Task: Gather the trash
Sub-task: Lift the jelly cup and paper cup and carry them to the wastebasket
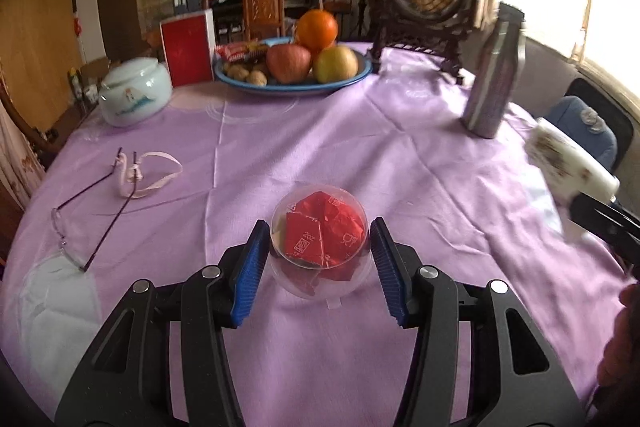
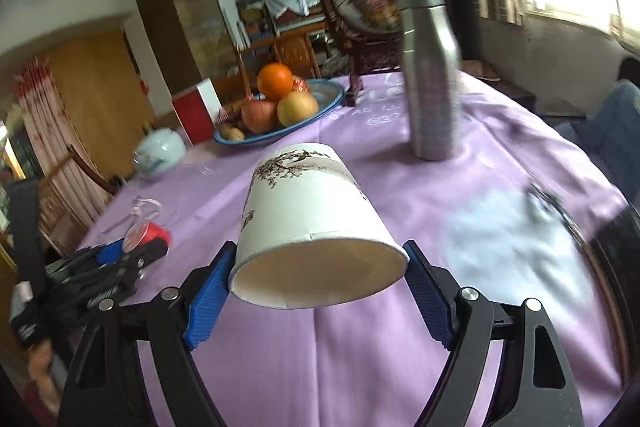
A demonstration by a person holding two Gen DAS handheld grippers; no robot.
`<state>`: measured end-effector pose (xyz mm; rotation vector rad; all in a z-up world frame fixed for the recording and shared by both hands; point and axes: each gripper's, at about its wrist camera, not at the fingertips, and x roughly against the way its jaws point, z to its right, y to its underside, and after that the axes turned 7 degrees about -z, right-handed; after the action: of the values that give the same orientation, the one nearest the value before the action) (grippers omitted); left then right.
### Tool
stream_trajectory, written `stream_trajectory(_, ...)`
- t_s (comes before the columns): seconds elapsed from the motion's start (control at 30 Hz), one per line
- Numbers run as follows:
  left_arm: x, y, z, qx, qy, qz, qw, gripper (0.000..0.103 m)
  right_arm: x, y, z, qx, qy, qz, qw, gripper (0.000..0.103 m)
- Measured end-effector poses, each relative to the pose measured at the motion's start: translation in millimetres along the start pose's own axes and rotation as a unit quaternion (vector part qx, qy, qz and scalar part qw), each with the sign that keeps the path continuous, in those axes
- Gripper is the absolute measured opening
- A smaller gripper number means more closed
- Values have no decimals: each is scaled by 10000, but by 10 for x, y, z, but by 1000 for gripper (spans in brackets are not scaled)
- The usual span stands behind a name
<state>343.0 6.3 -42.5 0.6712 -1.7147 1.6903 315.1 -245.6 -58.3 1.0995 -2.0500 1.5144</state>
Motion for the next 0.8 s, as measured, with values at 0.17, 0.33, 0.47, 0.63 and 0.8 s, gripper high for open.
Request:
stream_trajectory(0.17,415,351,290,-291,-62,355,9989,52,736,432,166,-26,227,304,9993,82)
stream_trajectory(0.33,749,595,597,-501,-19,531,9973,52,1284,786,258,-119,317,551,9979,81)
stream_trajectory(0.47,1048,732,826,-597,171,703,9956,52,1692,1032,287,-124,468,781,9958,82)
stream_trajectory(0.63,1380,930,1090,-748,255,914,9927,52,2124,1312,346,-139,605,961,9934,82)
stream_trajectory(0.8,1637,1130,1354,-873,442,1007,9901,52,2513,1530,428,-190,684,1132,9910,82)
